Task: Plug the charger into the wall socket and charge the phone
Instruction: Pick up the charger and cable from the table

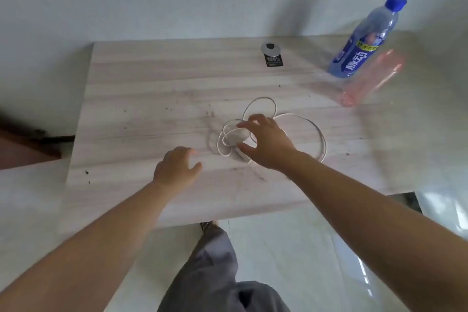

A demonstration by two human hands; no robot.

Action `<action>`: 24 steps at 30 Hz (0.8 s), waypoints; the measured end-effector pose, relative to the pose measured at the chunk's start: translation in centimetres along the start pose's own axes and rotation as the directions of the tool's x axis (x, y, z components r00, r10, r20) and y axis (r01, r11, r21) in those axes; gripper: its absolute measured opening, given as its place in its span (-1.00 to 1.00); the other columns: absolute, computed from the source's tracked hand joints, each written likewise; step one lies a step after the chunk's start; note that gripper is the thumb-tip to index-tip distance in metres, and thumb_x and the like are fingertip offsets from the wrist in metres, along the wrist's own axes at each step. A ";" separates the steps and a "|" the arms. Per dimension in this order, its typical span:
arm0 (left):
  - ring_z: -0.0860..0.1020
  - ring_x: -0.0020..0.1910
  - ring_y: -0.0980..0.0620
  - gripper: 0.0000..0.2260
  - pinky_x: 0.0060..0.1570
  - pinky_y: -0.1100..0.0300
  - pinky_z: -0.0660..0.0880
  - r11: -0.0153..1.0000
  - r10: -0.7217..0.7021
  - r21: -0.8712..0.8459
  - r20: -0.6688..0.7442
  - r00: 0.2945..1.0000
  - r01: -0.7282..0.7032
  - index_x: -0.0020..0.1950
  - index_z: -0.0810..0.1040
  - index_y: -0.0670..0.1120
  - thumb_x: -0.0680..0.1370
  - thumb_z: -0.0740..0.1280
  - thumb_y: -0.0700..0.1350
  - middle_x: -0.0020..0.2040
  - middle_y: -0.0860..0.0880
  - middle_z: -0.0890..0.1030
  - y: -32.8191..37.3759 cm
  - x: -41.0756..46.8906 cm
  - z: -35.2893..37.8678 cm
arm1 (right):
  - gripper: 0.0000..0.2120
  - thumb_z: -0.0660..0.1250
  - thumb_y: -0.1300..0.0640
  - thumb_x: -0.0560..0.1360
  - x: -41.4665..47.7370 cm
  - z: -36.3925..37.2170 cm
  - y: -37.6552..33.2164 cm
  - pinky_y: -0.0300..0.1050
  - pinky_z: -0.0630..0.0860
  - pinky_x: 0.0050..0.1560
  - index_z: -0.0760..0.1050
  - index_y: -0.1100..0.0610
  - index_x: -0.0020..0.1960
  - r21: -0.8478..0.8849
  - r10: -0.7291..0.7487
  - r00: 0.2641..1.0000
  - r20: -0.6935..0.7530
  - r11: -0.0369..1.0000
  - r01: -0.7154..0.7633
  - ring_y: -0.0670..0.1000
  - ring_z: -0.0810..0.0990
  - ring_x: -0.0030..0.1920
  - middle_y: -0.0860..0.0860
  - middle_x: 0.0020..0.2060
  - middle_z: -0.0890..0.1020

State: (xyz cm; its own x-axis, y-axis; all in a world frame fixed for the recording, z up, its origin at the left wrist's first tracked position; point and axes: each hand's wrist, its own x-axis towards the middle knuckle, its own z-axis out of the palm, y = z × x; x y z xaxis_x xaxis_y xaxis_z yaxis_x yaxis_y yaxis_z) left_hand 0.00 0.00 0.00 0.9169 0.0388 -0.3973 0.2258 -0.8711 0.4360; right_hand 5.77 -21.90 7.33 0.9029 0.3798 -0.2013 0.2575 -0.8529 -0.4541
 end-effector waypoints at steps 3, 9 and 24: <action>0.34 0.34 -0.16 -0.58 0.22 -0.07 0.39 1.000 -0.019 -0.016 -0.084 0.996 0.017 0.31 0.41 -0.09 0.48 0.28 0.01 0.34 -0.11 0.42 -0.6 2.8 0.5 | -0.42 0.30 -0.16 0.41 3.9 1.4 0.1 0.12 0.24 0.33 0.26 -0.09 0.39 -0.054 0.016 0.999 0.030 0.998 -0.015 0.07 0.13 0.44 0.01 0.45 0.23; 0.22 0.45 -0.20 -0.53 0.32 -0.15 0.29 0.998 0.049 0.038 -0.125 0.991 -0.045 0.38 0.36 -0.03 0.48 0.29 -0.01 0.47 -0.16 0.28 -1.2 3.7 2.7 | -0.22 0.30 -0.25 0.36 5.9 4.9 2.9 0.22 0.30 0.32 0.02 -0.13 0.46 -0.082 0.134 0.976 0.171 0.989 -0.121 0.09 0.05 0.46 -0.03 0.49 0.09; 0.11 0.51 -0.11 -0.45 0.33 -0.02 0.18 0.993 -0.074 0.079 -0.116 0.990 0.083 0.43 0.28 0.07 0.44 0.05 0.14 0.54 -0.10 0.14 -0.2 2.6 3.5 | -0.26 0.32 -0.12 0.38 4.9 6.9 5.0 0.09 0.55 -0.04 0.04 -0.02 0.42 -0.122 0.051 0.959 0.278 0.992 -0.018 0.17 0.23 0.21 0.04 0.31 0.23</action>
State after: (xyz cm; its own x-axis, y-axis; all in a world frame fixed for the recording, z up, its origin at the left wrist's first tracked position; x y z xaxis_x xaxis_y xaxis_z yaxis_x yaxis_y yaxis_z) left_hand 1.22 -1.42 -3.97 0.9298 0.1595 -0.3318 0.2746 -0.9008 0.3364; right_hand 9.14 -21.82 -1.98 0.7836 0.4200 -0.4578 0.2814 -0.8969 -0.3411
